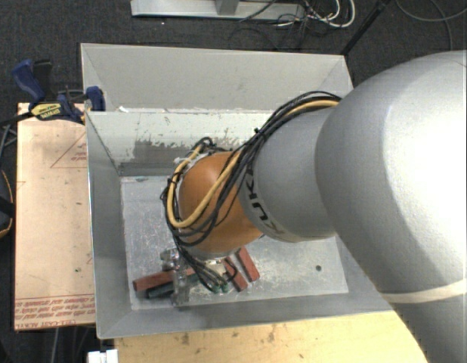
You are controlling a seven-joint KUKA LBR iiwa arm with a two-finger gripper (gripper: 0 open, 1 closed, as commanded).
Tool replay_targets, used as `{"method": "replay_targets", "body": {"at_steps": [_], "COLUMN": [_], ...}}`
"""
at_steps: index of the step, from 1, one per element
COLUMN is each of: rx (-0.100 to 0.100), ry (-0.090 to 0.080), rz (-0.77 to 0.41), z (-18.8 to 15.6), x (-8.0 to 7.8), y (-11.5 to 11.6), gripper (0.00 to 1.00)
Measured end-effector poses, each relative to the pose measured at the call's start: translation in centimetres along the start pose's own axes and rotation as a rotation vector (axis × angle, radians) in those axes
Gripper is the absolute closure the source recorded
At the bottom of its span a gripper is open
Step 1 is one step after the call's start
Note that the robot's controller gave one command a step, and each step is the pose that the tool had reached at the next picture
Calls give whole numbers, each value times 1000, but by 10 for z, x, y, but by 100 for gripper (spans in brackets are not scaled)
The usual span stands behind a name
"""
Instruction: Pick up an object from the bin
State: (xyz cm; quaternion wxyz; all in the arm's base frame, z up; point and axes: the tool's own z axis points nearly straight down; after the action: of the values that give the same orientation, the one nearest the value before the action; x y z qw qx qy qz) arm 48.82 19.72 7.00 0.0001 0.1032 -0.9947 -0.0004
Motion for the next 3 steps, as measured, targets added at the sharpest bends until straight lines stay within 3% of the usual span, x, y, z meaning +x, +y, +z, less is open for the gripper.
{"method": "replay_targets", "body": {"at_steps": [3], "rx": [1], "ry": [8], "rz": [1], "z": [-14], "x": [2], "y": [0], "gripper": [100]}}
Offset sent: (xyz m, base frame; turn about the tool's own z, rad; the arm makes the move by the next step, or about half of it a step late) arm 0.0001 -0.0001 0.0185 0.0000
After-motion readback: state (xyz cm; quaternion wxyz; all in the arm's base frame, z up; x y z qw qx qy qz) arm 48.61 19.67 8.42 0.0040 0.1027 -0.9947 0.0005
